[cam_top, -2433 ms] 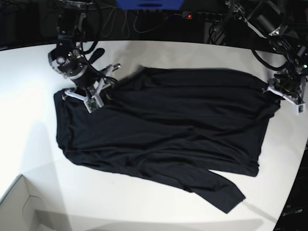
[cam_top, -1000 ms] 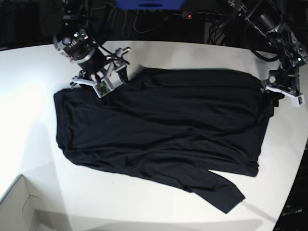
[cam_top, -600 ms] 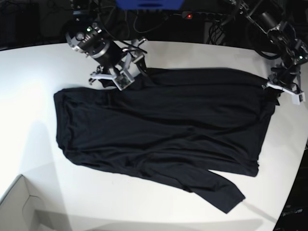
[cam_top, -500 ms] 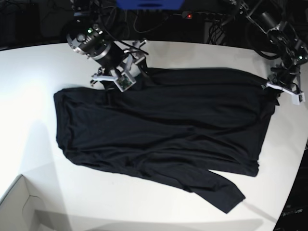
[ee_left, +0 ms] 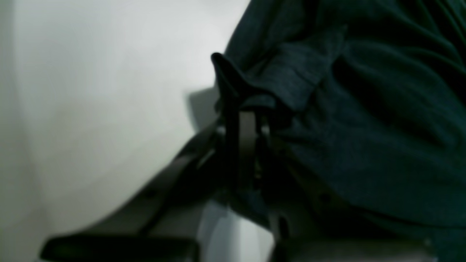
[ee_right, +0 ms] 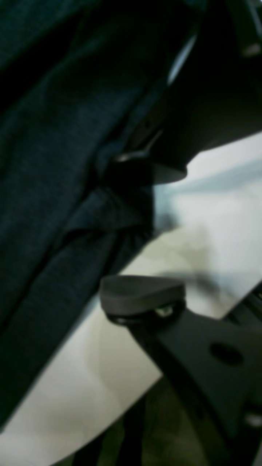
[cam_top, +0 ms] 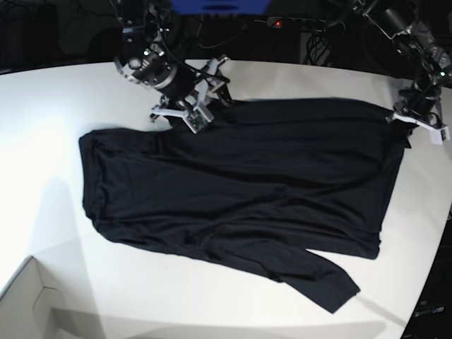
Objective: Layout the t-shirt on the table in an organized manner, then fold the t-shirt properly
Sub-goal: 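Pull the shirt with both grippers to stretch it flat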
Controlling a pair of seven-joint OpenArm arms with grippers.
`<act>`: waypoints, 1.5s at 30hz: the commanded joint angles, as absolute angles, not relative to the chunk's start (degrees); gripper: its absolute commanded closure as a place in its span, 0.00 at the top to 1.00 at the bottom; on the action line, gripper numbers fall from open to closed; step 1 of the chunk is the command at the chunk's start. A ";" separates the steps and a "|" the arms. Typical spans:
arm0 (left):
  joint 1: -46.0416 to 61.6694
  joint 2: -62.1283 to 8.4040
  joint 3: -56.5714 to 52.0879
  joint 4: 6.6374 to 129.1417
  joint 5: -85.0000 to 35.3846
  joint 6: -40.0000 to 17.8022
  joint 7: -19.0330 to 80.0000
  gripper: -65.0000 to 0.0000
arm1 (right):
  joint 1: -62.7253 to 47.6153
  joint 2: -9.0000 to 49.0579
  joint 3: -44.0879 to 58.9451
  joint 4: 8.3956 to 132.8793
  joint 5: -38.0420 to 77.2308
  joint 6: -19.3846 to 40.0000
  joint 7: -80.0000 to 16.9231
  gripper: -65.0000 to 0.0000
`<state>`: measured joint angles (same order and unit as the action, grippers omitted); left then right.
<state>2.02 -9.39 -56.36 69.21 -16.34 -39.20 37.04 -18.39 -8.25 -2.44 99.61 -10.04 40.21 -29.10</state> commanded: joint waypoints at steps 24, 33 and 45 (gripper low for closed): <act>5.58 -10.51 -56.57 74.77 -19.47 -39.16 36.70 0.00 | -25.89 -7.43 -2.51 109.32 -9.19 40.00 -28.09 0.00; 5.93 -10.51 -56.57 74.86 -19.56 -39.16 36.70 0.00 | -24.92 -7.43 -2.77 107.65 -9.19 40.00 -28.09 0.34; 5.93 -10.51 -56.57 74.77 -19.56 -39.16 36.70 0.00 | -18.86 -7.34 -2.59 98.15 -9.19 40.00 -28.00 0.47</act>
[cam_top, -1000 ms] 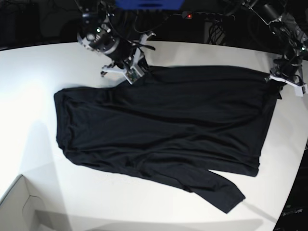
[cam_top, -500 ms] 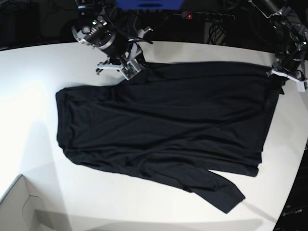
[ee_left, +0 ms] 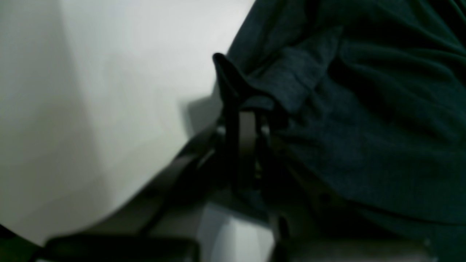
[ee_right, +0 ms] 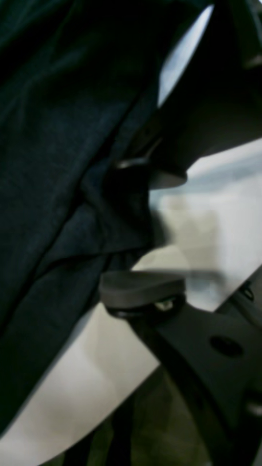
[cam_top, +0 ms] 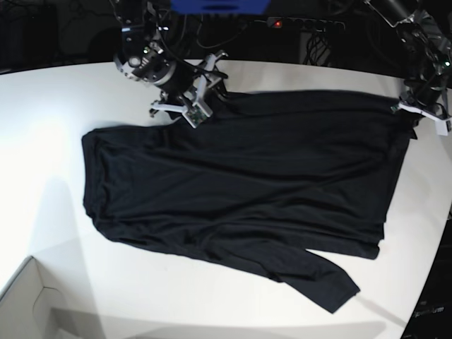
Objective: Layout the t-shirt on the table in an organized manner, then fold the t-shirt properly
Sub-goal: 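Pull the shirt with both grippers to stretch it flat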
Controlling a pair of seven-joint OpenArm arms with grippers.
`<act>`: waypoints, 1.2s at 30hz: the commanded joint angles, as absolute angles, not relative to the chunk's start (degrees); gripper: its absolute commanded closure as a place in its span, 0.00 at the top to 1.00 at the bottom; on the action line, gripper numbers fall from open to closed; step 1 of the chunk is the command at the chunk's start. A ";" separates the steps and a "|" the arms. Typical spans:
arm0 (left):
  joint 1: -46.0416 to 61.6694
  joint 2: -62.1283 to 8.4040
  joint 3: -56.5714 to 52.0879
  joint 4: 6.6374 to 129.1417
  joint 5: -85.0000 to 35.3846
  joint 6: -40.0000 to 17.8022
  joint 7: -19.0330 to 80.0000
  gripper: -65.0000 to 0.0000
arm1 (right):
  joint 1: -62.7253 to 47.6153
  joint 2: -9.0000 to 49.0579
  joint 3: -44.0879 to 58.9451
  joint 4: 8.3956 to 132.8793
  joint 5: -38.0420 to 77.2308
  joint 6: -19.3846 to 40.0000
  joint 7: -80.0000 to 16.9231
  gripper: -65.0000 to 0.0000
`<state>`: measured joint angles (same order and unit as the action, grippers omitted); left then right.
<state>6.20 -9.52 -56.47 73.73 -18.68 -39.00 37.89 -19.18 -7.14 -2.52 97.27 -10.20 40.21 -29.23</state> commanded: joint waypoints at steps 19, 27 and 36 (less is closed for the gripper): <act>6.29 -10.59 -56.57 75.47 -19.91 -39.16 36.79 0.00 | -26.24 -4.44 -2.68 103.87 -9.27 40.00 -27.74 0.00; 8.31 -11.65 -56.57 75.56 -20.18 -39.16 36.79 0.00 | -30.20 -3.56 -2.68 108.35 -9.27 40.00 -28.09 0.00; 10.68 -11.74 -59.82 75.56 -24.04 -39.16 36.79 0.00 | -33.45 -2.86 -2.59 109.58 -9.19 40.00 -27.65 0.00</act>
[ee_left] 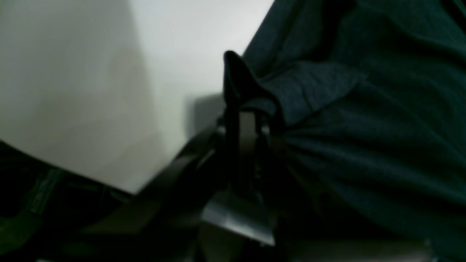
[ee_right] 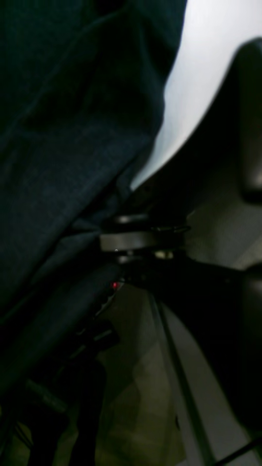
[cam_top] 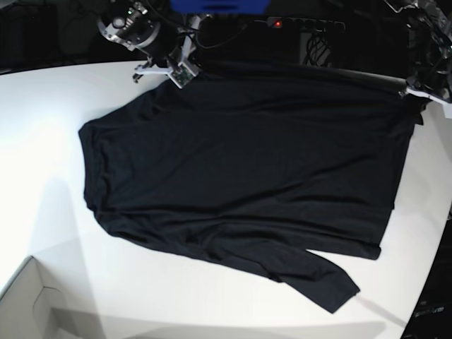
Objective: Layout the t-shirt on the table in an organized manner, then fold the t-shirt properly
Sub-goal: 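Pull the shirt with both grippers to stretch it flat, then lower the right gripper onto the shirt edge and grasp it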
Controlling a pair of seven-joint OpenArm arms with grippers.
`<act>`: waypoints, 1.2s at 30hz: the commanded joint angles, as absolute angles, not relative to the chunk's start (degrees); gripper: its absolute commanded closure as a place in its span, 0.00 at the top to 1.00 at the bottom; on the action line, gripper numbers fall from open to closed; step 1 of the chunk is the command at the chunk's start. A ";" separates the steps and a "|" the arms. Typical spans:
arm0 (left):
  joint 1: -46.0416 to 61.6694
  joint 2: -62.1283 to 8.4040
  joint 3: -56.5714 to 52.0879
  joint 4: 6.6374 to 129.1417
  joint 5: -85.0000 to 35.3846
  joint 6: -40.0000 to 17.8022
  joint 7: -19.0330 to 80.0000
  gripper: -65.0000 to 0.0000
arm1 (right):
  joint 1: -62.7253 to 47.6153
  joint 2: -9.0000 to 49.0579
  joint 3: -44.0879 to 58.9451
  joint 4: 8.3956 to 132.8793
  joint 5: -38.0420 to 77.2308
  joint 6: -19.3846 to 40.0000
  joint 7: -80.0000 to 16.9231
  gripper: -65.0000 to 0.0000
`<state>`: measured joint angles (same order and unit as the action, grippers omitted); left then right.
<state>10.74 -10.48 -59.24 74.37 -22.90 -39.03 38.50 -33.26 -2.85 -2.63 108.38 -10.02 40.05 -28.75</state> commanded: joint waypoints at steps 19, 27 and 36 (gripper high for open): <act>14.02 -11.21 -60.53 80.13 -24.48 -39.16 36.79 0.00 | -38.46 -2.77 -2.77 115.91 -9.10 40.00 -27.56 0.00; 14.37 -11.56 -60.70 82.95 -24.57 -39.16 40.75 0.00 | -38.73 -2.95 -2.59 116.26 -9.10 40.00 -27.56 0.00; 14.37 -11.12 -65.36 82.95 -24.57 -39.16 41.01 0.00 | -39.69 -2.86 -2.77 116.35 -9.10 40.00 -27.56 0.00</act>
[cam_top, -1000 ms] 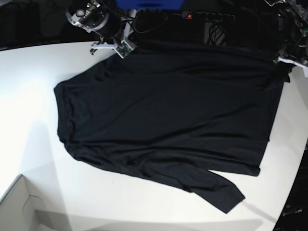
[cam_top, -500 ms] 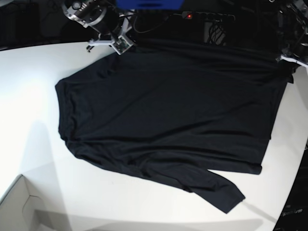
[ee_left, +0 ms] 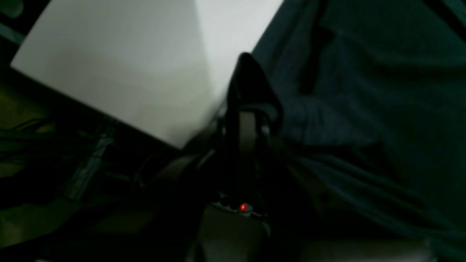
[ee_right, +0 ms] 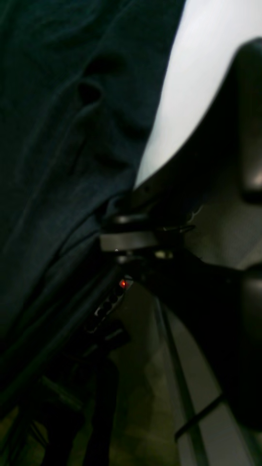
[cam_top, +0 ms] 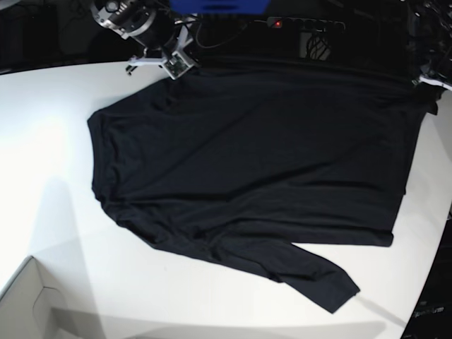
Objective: Layout the t-shirt on the table in an organized manner, then fold the t-shirt properly
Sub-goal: 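Lower the right gripper onto the shirt edge and grasp it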
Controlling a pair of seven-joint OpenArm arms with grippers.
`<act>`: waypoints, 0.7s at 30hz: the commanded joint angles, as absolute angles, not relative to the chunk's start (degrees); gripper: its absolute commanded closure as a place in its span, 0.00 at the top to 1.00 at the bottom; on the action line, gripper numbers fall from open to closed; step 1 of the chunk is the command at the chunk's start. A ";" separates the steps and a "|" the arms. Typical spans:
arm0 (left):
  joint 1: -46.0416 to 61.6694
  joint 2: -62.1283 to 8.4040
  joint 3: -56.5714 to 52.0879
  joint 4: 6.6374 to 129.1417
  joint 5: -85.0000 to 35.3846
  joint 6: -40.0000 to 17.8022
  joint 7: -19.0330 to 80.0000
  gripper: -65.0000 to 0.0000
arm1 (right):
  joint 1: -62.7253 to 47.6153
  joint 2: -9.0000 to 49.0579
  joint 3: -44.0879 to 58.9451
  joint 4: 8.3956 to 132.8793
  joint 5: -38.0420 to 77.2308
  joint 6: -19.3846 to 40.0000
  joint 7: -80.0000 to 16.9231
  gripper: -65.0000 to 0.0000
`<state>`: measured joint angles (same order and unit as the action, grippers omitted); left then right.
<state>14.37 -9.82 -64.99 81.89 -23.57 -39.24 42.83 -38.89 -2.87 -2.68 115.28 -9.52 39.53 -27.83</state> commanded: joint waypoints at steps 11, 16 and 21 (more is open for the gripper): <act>13.93 -11.03 -65.36 82.95 -24.57 -39.16 41.01 0.00 | -42.33 -1.80 -2.51 116.53 -9.10 40.00 -19.56 0.00; 12.44 -11.03 -64.57 82.95 -24.57 -39.16 41.01 0.00 | -41.45 -1.71 -2.68 116.35 -9.10 40.00 -19.12 0.00; 11.65 -11.30 -64.66 82.95 -24.57 -39.16 41.01 0.00 | -37.32 -1.71 -2.77 116.00 -9.10 40.00 -19.47 0.00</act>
<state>11.57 -9.91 -64.25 81.89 -23.86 -39.24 42.24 -36.82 -1.76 -2.79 115.18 -9.80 39.83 -20.73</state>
